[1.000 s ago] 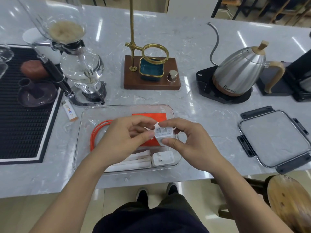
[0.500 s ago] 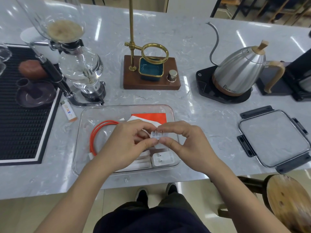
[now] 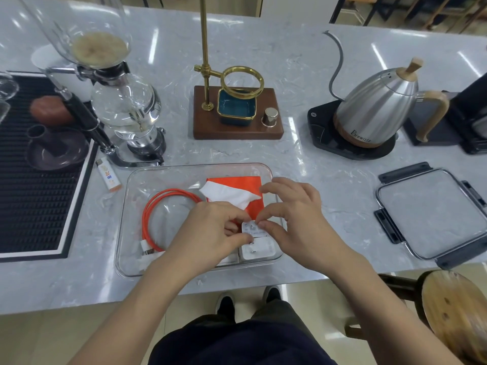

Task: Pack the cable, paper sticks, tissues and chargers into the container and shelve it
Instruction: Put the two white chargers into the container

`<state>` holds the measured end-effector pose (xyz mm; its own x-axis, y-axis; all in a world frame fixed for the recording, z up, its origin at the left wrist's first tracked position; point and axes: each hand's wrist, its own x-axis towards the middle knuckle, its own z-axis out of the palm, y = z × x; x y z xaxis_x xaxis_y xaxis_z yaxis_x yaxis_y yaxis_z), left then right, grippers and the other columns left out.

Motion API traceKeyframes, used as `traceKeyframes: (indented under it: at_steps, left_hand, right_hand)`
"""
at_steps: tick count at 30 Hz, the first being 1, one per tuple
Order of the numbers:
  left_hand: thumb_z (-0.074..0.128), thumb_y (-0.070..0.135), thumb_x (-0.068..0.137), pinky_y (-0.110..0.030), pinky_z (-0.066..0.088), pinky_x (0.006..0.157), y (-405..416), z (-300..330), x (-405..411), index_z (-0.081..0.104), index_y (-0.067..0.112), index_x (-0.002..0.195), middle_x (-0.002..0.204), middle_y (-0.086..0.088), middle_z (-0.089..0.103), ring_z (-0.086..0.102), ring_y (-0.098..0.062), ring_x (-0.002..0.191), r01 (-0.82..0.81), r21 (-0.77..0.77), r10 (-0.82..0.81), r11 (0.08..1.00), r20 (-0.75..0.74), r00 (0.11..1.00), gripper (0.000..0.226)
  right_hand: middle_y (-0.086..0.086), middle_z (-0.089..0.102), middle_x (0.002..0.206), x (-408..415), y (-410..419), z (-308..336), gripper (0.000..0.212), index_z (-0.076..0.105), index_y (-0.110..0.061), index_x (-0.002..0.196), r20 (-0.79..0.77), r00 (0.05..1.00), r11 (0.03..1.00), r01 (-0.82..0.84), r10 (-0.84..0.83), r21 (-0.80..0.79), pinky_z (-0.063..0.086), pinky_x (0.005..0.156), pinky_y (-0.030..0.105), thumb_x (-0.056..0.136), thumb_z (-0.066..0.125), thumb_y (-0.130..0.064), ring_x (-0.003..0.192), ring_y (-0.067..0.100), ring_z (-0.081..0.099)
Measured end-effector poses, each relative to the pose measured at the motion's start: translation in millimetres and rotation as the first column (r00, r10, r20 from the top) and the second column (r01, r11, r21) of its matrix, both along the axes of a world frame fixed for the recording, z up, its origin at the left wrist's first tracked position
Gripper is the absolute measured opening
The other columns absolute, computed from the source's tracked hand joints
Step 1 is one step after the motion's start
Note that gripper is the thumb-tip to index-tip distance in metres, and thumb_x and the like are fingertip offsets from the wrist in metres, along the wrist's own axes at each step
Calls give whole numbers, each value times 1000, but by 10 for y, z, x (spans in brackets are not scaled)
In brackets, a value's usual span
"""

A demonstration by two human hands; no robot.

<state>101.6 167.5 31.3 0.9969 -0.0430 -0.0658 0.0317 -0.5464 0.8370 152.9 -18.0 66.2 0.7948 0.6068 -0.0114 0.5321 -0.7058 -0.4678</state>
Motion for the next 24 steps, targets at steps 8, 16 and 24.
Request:
traceKeyframes:
  at_steps: [8, 16, 24]
  left_hand:
    - [74, 10, 79, -28, 59, 69, -57, -5, 31, 80, 23, 81, 74, 8, 77, 71, 2, 67, 8, 5, -7, 1000, -79, 997, 15]
    - [71, 5, 80, -28, 60, 70, -7, 30, 18, 79, 32, 79, 72, 10, 77, 72, 1, 66, -52, -43, 48, 998, -105, 993, 29]
    - [81, 17, 73, -12, 49, 56, 185, 242, 74, 70, 33, 70, 62, 12, 68, 63, -5, 58, -331, -52, 334, 942, 205, 920, 20]
  right_hand:
    - [-9, 38, 154, 38, -14, -84, 12, 76, -33, 89, -85, 996, 994, 0, -9, -111, 12, 116, 38, 89, 64, -29, 149, 17, 16]
    - [-8, 42, 152, 39, -29, -79, 13, 77, -30, 93, -135, 990, 1000, 31, -30, 4, 23, 119, 35, 90, 66, -24, 148, 14, 20]
    - [-9, 61, 125, 57, -144, -9, 19, 62, -29, 74, -61, 965, 920, 262, -255, 291, 40, 96, 23, 78, 80, -25, 123, 8, 51]
